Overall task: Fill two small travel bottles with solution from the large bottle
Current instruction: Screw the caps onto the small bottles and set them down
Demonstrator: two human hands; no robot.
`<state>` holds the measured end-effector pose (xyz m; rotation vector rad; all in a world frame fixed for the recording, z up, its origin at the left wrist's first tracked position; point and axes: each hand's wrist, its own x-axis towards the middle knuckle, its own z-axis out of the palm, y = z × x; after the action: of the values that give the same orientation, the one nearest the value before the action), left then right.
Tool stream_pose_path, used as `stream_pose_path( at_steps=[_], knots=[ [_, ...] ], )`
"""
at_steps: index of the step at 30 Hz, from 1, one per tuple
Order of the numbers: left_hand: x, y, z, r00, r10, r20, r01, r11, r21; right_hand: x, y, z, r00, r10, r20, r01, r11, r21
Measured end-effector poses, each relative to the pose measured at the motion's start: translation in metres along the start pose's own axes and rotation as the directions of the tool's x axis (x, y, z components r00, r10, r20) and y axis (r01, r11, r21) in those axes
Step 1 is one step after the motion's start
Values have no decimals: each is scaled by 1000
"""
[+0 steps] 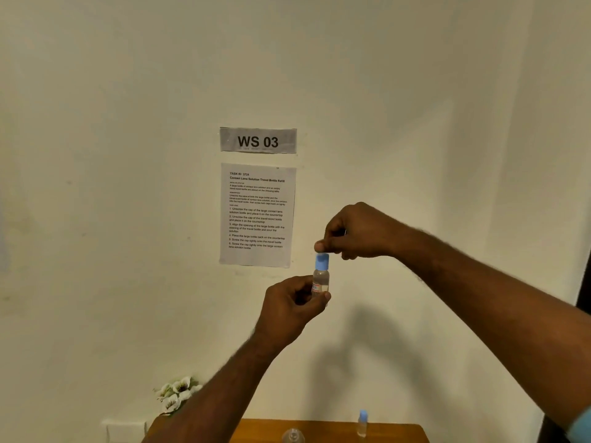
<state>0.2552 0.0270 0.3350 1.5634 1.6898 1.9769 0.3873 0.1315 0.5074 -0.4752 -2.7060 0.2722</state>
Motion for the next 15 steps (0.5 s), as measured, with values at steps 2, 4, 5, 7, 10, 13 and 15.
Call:
stream_pose_path(
  at_steps=[2, 4, 5, 7, 10, 13, 15],
  knots=[
    [-1, -1, 0, 1000, 9, -15, -9, 1000, -4, -2, 0, -4, 999, -32, 2, 31, 990, 134],
    [-1, -1, 0, 1000, 12, -16, -12, 1000, -7, -4, -2, -8, 994, -71, 77, 55, 980, 193],
    [-1, -1, 1, 1000, 14, -16, -14, 1000, -5, -6, -4, -8, 990, -88, 114, 69, 985, 158],
    [-1, -1, 1, 1000, 16, -18, -16, 1000, 0, -4, -6, -2, 984, -99, 147, 92, 995, 49],
    [0, -1, 1, 1000, 19, -18, -19, 1000, 13, -1, -10, 7, 996, -51, 69, 57, 995, -84],
    [-1, -4, 0, 1000, 16, -17, -16, 1000, 22, 0, -8, 5, 1000, -24, -15, 22, 993, -113],
    [-1, -5, 0, 1000, 24, -17, -24, 999, 34, -3, -7, 2, 995, -54, 83, 53, 998, 16]
  ],
)
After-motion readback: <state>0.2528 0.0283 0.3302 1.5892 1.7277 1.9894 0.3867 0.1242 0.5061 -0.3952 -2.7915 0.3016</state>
